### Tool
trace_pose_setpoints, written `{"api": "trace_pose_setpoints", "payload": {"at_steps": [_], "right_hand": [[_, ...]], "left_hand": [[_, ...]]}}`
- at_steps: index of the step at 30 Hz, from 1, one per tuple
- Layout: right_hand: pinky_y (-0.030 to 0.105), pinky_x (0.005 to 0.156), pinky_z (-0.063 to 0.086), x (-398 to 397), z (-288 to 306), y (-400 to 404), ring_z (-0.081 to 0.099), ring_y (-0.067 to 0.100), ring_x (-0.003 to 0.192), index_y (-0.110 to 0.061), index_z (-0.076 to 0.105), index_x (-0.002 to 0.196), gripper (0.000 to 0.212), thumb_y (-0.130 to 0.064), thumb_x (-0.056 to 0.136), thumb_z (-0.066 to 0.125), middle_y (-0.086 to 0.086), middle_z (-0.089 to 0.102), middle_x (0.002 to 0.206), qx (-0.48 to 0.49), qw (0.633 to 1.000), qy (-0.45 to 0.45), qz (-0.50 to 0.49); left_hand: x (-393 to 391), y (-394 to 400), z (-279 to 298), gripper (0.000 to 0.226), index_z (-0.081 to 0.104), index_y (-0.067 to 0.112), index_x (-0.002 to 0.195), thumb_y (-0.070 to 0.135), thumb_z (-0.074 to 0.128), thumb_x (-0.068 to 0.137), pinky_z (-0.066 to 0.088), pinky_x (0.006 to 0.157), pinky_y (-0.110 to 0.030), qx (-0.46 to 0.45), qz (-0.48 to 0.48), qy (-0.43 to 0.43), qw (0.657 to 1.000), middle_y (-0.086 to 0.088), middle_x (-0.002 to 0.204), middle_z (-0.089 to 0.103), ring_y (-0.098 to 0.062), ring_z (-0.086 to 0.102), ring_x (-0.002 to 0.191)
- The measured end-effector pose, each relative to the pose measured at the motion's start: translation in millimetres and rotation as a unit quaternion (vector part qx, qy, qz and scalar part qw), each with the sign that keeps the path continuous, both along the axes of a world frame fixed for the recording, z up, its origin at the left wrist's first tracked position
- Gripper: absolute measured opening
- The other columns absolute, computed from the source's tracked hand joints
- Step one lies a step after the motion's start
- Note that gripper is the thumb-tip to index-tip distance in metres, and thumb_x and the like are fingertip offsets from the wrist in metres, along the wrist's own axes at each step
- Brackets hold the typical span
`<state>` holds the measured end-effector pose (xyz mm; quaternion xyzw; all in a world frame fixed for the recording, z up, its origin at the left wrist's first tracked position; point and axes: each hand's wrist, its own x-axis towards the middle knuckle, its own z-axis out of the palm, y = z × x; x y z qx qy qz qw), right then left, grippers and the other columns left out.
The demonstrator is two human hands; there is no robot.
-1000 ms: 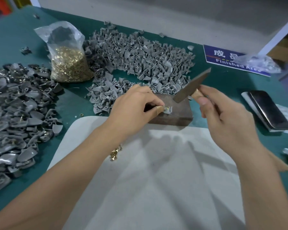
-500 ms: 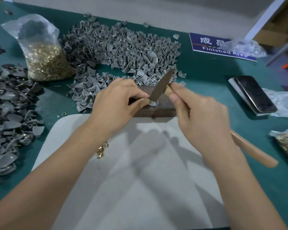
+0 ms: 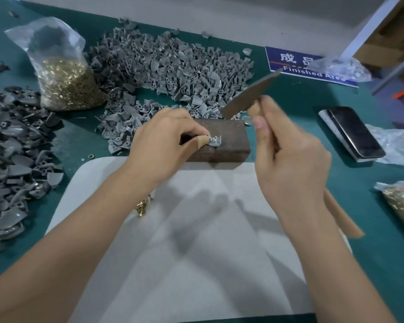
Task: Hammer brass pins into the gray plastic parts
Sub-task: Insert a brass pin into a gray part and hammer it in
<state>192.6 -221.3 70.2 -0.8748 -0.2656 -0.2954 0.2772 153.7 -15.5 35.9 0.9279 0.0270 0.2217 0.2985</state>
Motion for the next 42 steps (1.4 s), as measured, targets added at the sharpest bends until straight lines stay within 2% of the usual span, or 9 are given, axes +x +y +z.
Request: {"api": "trace_pose_setpoints", "payload": {"at_steps": [3,8,13,17,21,25,30,34,42], "right_hand": [[0.031,0.056,0.029,1,-3,-2,0.066,0.038,0.071,-0.035,0.068,0.128,0.028,-0.037,0.105,0.052,0.002,0.075,0.083,-0.11,0.994,0.024,0.015],[0.031,0.057,0.036,3,0,-7,0.061,0.027,0.073,-0.031,0.066,0.134,0.033,-0.034,0.106,0.05,0.0,0.075,0.089,0.035,0.999,-0.007,-0.02],[0.032,0.053,0.033,-1,-6,-2,0.065,0.037,0.068,-0.032,0.069,0.128,0.028,-0.035,0.105,0.054,0.002,0.073,0.081,-0.091,0.996,0.017,0.011],[0.03,0.056,0.035,-1,0,-5,0.062,0.024,0.072,-0.028,0.067,0.132,0.032,-0.032,0.106,0.05,-0.001,0.076,0.091,0.032,0.999,-0.024,-0.01],[0.035,0.053,0.042,-2,-4,-2,0.065,0.038,0.069,-0.034,0.068,0.128,0.029,-0.036,0.106,0.051,0.002,0.073,0.081,-0.093,0.995,0.031,0.005],[0.031,0.056,0.037,0,1,-7,0.063,0.023,0.074,-0.029,0.067,0.132,0.031,-0.033,0.106,0.051,-0.002,0.077,0.094,0.022,1.0,-0.008,-0.009],[0.031,0.054,0.029,2,-3,-4,0.063,0.037,0.064,-0.035,0.068,0.128,0.028,-0.038,0.105,0.051,0.001,0.071,0.075,-0.112,0.993,0.023,0.014],[0.029,0.054,0.031,0,-4,-5,0.061,0.025,0.069,-0.031,0.066,0.134,0.033,-0.035,0.106,0.048,0.0,0.073,0.085,0.001,1.0,-0.019,-0.011],[0.03,0.053,0.037,5,-5,-16,0.064,0.025,0.066,-0.042,0.067,0.127,0.03,-0.045,0.104,0.047,-0.005,0.069,0.082,-0.078,0.997,-0.006,-0.02]], "left_hand": [[0,0,-1,0.009,0.076,0.039,0.097,0.043,0.071,0.092,0.048,0.075,-0.037,0.002,0.006,0.0,1.0,0.018,0.092,0.062,-0.006,0.051,0.094],[-1,0,0,0.006,0.074,0.042,0.096,0.045,0.07,0.093,0.049,0.079,-0.04,-0.002,0.003,0.01,1.0,0.018,0.094,0.063,-0.007,0.051,0.097],[0,0,-1,0.008,0.076,0.038,0.097,0.042,0.071,0.092,0.05,0.08,-0.043,-0.013,0.005,0.006,1.0,0.016,0.094,0.064,-0.01,0.052,0.097],[0,0,0,0.009,0.076,0.04,0.098,0.045,0.07,0.093,0.049,0.082,-0.043,-0.015,0.002,0.008,1.0,0.017,0.095,0.064,-0.009,0.052,0.098],[0,1,-1,0.011,0.076,0.038,0.099,0.044,0.07,0.092,0.049,0.082,-0.044,-0.019,0.003,0.007,1.0,0.016,0.095,0.064,-0.011,0.052,0.097],[1,1,-1,0.009,0.076,0.041,0.098,0.045,0.07,0.092,0.049,0.081,-0.043,-0.022,0.0,0.01,1.0,0.017,0.094,0.063,-0.011,0.052,0.097],[1,1,-3,0.009,0.076,0.04,0.099,0.044,0.071,0.092,0.047,0.078,-0.039,-0.02,0.006,0.004,1.0,0.018,0.094,0.063,-0.009,0.05,0.095],[1,2,-3,0.009,0.075,0.043,0.098,0.046,0.069,0.092,0.046,0.077,-0.037,-0.015,0.0,0.007,1.0,0.019,0.094,0.063,-0.009,0.051,0.095],[2,3,-3,0.009,0.074,0.042,0.098,0.046,0.068,0.092,0.046,0.077,-0.036,-0.01,-0.003,0.006,1.0,0.019,0.096,0.064,-0.008,0.049,0.096]]}}
